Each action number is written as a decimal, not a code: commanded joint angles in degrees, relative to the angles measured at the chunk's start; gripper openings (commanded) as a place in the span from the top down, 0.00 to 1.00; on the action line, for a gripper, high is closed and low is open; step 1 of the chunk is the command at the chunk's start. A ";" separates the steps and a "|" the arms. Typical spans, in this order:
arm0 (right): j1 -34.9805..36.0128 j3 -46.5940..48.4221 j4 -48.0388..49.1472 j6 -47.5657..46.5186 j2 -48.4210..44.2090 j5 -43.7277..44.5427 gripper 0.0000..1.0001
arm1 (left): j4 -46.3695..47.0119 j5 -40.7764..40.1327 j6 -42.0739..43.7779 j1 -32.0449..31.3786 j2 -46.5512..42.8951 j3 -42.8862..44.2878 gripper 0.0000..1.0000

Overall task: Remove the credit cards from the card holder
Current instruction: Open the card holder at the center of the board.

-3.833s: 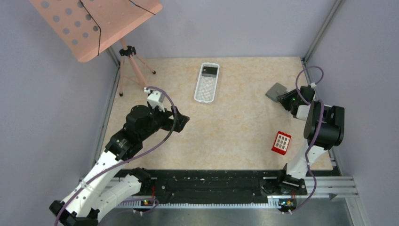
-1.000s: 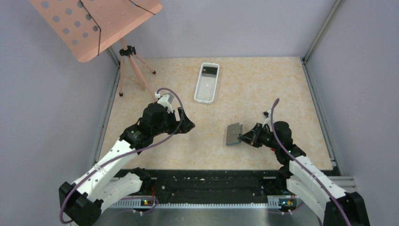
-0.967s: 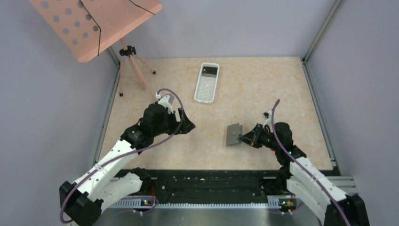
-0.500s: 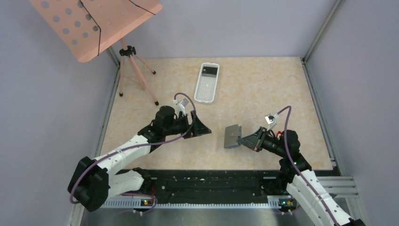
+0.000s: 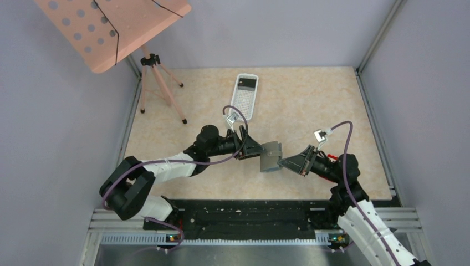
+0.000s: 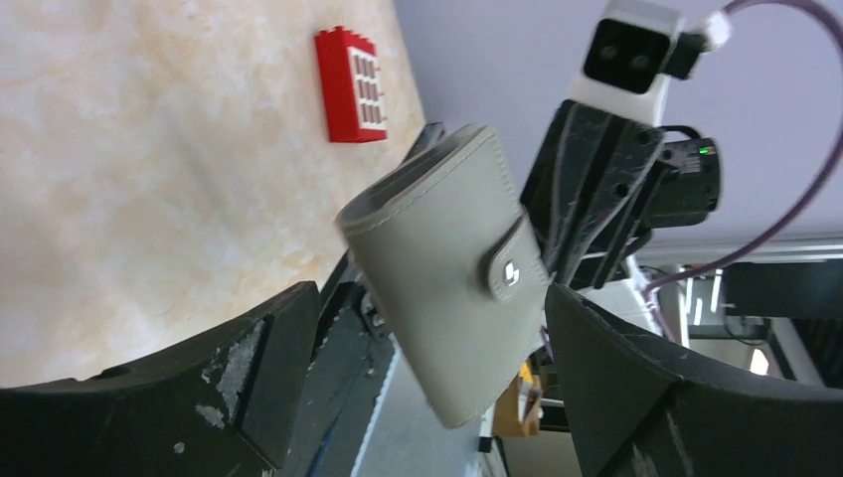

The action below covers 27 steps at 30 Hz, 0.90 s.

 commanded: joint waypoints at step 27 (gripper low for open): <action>2.79 11.83 -23.87 -12.36 7.11 16.71 0.61 | -18.77 -14.92 11.26 -0.93 -10.71 -1.76 1.00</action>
